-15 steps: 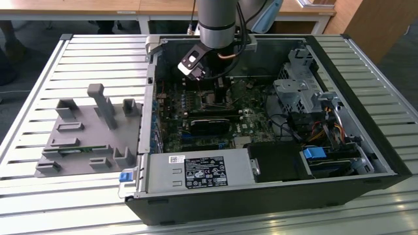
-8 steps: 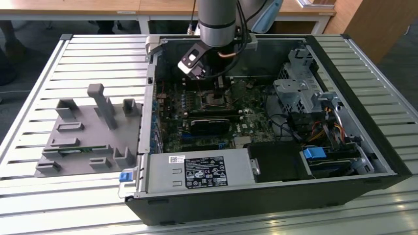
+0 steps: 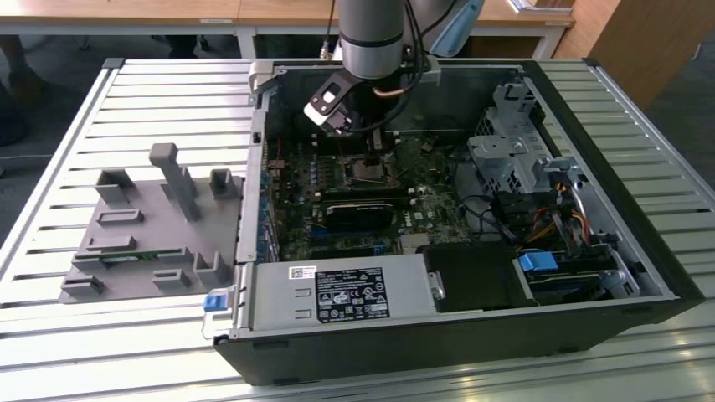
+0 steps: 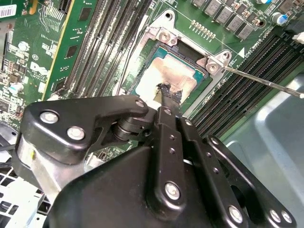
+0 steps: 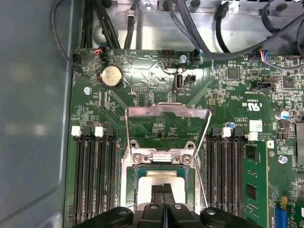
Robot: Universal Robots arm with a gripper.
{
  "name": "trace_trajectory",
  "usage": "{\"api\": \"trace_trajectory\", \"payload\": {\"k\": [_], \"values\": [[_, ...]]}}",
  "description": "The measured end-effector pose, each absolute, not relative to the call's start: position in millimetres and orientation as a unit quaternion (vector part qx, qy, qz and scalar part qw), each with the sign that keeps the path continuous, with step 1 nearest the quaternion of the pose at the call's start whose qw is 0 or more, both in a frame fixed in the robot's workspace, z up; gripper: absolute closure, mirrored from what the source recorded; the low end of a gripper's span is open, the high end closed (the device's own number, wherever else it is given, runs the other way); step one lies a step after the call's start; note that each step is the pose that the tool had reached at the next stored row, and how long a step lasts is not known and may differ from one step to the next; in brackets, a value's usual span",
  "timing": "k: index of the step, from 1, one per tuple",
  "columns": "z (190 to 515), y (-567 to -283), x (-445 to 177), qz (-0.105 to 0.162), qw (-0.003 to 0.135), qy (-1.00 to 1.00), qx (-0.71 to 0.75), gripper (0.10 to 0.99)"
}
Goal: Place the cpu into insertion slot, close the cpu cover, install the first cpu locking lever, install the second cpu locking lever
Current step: 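Place the cpu into insertion slot, then close the cpu cover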
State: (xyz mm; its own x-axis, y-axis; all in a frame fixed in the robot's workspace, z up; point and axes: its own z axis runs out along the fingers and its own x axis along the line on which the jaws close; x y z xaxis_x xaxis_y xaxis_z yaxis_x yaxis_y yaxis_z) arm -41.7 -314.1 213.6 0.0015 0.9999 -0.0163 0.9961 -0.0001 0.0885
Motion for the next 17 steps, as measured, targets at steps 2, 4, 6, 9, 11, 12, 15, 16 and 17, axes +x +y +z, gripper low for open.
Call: {"api": "trace_trajectory", "payload": {"k": [2,4,6,9,11,12,15,16,17], "values": [[214.5,-314.1,-41.7,0.026,0.037,0.706,0.707,0.98],[215.4,-314.0,-41.7,0.026,0.037,0.706,0.707,0.98],[216.0,-314.0,-41.6,0.026,0.037,0.706,0.707,0.98],[217.6,-314.1,-41.7,0.026,0.037,0.706,0.707,0.98],[218.6,-314.0,-41.6,0.026,0.037,0.706,0.707,0.98],[219.1,-314.0,-41.6,0.026,0.037,0.706,0.707,0.98],[221.3,-314.1,-41.7,0.026,0.037,0.706,0.707,0.98],[222.0,-314.1,-41.7,0.026,0.037,0.706,0.707,0.98],[222.6,-314.0,-41.6,0.026,0.037,0.706,0.707,0.98]]}}
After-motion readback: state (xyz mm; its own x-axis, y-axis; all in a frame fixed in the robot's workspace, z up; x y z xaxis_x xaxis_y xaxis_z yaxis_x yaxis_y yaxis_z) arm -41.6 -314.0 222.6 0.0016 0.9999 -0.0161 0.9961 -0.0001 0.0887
